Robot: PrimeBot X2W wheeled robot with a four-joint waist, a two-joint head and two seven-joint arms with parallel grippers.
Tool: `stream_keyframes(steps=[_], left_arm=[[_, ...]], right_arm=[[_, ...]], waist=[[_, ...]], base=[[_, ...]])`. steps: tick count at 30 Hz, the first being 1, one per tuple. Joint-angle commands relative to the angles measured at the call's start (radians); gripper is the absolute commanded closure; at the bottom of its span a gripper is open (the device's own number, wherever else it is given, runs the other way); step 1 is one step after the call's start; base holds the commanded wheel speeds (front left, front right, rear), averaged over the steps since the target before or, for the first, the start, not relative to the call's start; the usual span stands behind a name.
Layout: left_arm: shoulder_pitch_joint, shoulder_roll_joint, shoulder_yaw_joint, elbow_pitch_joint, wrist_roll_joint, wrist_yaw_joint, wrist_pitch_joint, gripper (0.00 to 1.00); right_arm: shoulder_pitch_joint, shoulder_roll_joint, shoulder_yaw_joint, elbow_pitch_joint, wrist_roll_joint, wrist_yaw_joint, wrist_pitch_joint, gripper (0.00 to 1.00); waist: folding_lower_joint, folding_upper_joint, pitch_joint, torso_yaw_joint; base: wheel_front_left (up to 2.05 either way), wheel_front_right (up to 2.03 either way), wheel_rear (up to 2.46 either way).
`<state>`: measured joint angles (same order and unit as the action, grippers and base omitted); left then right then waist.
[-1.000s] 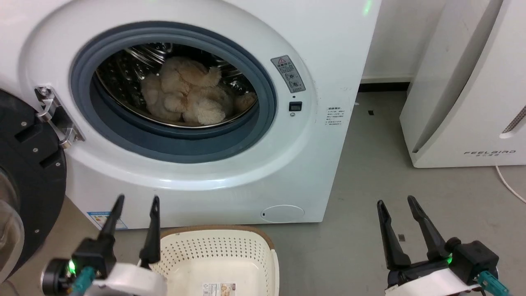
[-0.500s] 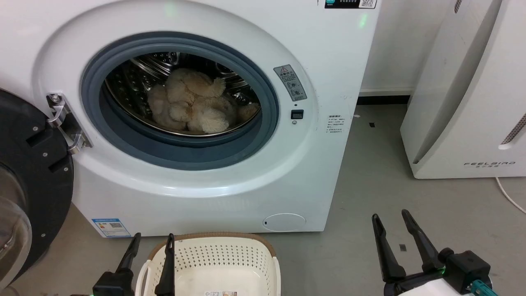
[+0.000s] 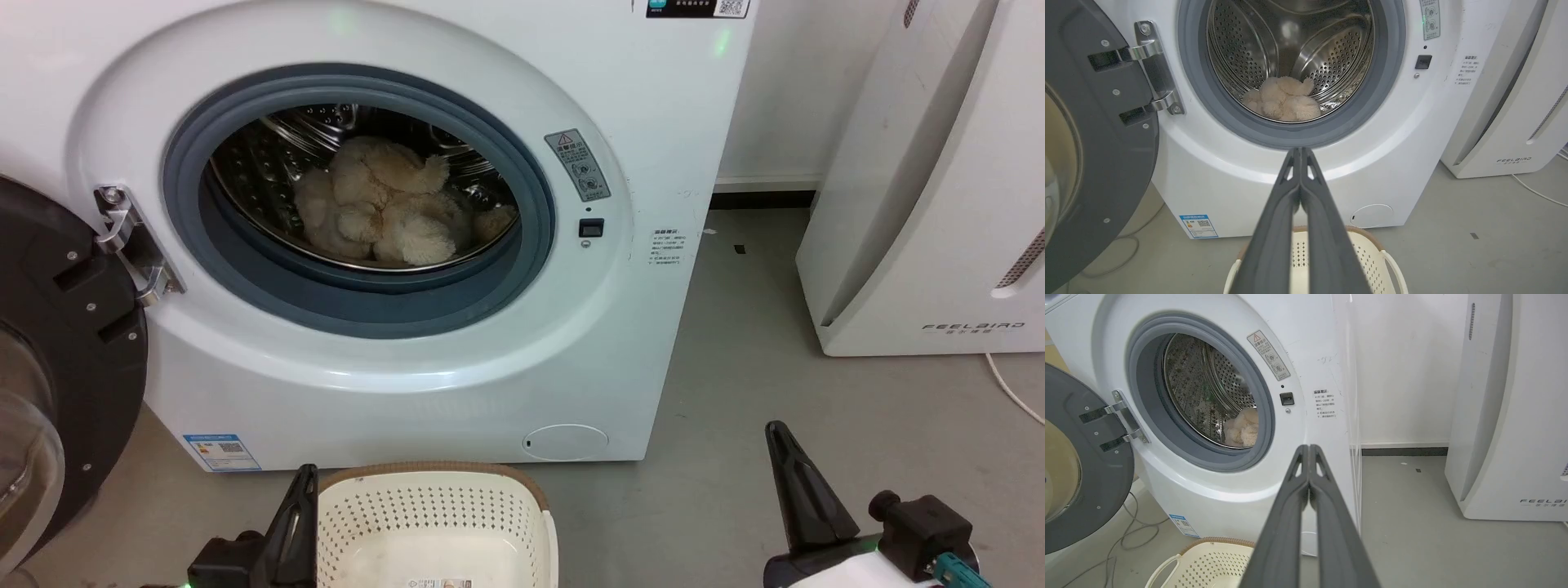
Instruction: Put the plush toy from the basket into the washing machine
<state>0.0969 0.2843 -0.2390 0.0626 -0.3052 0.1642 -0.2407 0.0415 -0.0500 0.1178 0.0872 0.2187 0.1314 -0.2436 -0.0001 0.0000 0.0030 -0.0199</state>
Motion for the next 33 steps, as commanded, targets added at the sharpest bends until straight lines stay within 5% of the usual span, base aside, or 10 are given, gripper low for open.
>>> stream_keyframes(steps=[1,33], left_arm=[[-0.007,-0.008,0.008,-0.004,0.011,-0.004,0.005,1.00],[-0.032,-0.070,0.072,-0.020,0.092,-0.048,0.070,1.00]], right_arm=[[-0.003,0.000,-0.004,-0.005,-0.007,0.000,0.005,1.00],[-0.014,0.000,-0.035,-0.028,-0.066,0.000,0.071,1.00]], waist=[[0.0001,0.0000,0.000,0.000],[0.0001,0.0000,-0.001,0.006]], base=[[0.00,0.00,0.00],[0.00,0.00,0.00]])
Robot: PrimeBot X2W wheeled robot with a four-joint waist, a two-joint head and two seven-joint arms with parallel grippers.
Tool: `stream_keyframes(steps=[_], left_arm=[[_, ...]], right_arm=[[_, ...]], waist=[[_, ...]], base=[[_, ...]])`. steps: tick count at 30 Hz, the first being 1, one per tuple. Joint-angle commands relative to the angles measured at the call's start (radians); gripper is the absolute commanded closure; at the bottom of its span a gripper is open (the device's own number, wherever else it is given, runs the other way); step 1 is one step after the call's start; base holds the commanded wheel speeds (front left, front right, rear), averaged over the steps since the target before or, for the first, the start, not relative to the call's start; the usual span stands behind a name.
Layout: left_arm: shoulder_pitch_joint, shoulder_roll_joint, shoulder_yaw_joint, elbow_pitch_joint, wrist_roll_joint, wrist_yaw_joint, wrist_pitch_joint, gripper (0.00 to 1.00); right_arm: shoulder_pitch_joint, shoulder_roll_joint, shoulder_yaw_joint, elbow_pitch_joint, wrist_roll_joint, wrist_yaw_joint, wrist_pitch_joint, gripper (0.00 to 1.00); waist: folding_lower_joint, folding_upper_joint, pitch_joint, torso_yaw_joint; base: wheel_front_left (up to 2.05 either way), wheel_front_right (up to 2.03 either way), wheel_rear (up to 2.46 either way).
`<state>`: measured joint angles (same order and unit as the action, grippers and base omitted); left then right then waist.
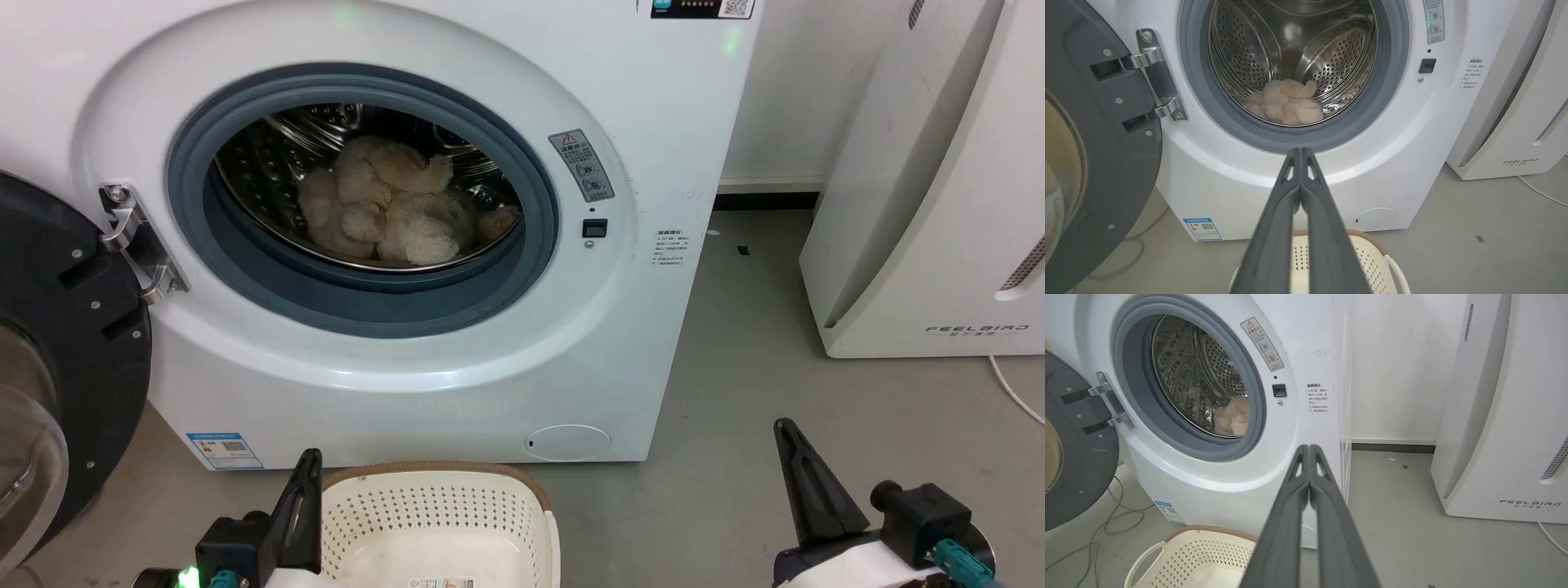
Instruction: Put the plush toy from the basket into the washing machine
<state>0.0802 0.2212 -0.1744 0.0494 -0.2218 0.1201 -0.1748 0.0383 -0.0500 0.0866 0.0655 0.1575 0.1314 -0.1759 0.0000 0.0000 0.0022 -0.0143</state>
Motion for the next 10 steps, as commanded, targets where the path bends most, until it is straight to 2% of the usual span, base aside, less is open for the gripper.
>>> stream_keyframes(steps=[1,10], left_arm=[[-0.016,-0.009,0.009,-0.007,0.012,-0.005,0.006,1.00],[-0.023,-0.027,0.027,-0.012,0.034,-0.018,0.024,1.00]], right_arm=[[-0.011,0.000,-0.005,-0.007,-0.006,0.000,0.006,1.00],[-0.014,0.000,-0.014,-0.013,-0.023,0.000,0.024,1.00]], waist=[[0.0000,0.0000,0.000,0.000],[0.0000,0.0000,0.000,0.002]], base=[[0.00,0.00,0.00],[0.00,0.00,0.00]])
